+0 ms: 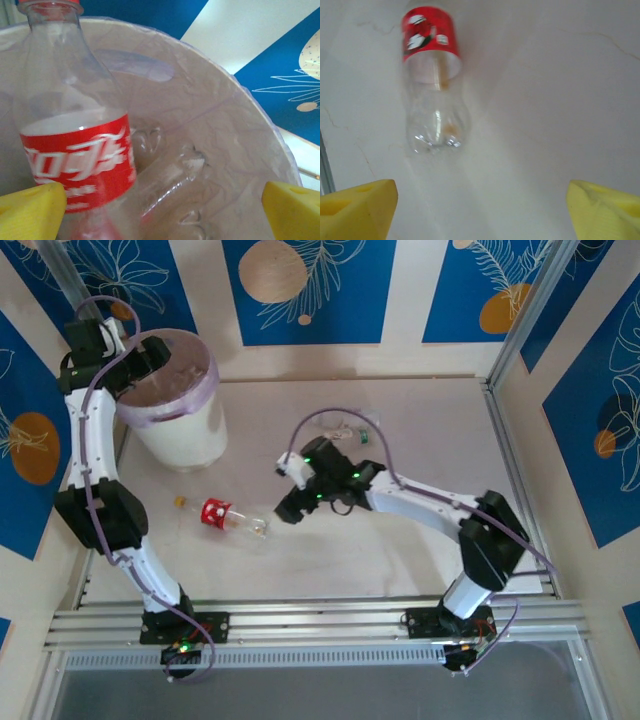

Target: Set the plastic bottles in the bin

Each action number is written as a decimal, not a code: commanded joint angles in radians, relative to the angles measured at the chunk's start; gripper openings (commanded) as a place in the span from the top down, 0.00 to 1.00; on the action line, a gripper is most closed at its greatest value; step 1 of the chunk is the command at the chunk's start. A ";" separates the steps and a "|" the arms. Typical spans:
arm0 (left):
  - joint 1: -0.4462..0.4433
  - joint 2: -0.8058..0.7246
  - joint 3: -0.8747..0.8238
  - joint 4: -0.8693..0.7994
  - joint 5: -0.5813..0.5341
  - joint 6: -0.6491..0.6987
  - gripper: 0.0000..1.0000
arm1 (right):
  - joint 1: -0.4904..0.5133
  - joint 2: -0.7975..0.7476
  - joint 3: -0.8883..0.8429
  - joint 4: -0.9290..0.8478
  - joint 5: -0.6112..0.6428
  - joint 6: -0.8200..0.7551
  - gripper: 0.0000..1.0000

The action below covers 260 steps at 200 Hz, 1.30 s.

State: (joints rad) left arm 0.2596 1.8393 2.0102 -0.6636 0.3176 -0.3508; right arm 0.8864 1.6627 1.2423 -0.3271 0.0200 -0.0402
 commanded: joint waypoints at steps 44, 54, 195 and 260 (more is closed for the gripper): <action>0.003 -0.413 -0.365 0.059 0.007 0.029 0.00 | 0.127 0.328 0.270 -0.017 0.028 -0.182 0.11; 0.004 -0.466 -0.416 0.059 0.008 0.027 0.00 | 0.134 0.366 0.294 -0.022 0.028 -0.182 0.11; -0.010 -0.782 -0.834 0.131 0.161 -0.139 0.00 | 0.132 0.482 0.327 -0.032 -0.001 -0.163 0.36; -0.087 -0.803 -0.753 0.094 0.030 -0.124 0.00 | 0.071 0.283 0.178 -0.038 -0.037 -0.107 0.45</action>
State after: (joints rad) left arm 0.2153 1.0668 1.2026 -0.5694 0.4026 -0.4770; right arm 1.0004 2.0899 1.4910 -0.3637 0.0277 -0.1925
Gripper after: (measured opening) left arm 0.998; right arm 0.691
